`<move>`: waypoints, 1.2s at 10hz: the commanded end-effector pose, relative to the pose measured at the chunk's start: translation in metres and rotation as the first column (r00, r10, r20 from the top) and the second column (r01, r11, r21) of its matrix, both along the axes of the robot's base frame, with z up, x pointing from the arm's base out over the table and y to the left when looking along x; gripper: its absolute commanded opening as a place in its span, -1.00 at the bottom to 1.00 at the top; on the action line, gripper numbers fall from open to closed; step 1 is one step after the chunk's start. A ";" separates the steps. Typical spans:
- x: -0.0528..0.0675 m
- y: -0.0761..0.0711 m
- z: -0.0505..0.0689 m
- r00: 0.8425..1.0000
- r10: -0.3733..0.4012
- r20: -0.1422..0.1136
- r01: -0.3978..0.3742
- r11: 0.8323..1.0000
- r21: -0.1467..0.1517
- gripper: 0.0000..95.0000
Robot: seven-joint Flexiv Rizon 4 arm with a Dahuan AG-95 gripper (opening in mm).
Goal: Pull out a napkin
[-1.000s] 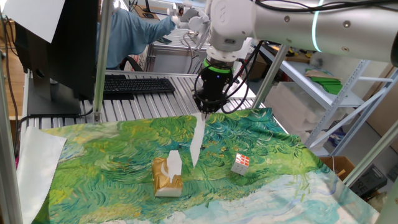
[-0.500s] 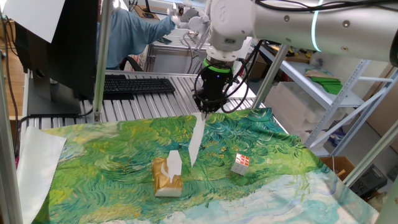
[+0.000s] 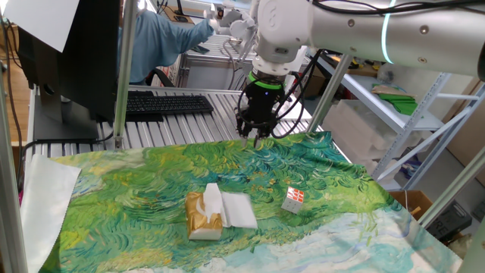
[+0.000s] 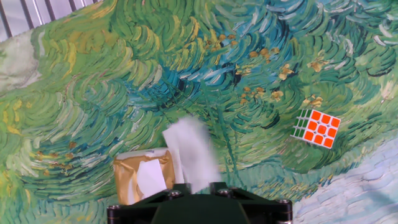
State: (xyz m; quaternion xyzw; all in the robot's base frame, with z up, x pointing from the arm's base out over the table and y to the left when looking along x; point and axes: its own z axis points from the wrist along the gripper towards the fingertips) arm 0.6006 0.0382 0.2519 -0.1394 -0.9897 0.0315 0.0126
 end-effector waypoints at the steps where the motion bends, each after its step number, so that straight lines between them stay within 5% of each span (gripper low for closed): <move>1: 0.001 0.001 0.000 1.000 -0.018 -0.002 0.018 1.000 0.006 -0.20; 12: 0.001 0.001 0.001 0.970 -0.241 0.005 0.241 0.970 0.020 -0.20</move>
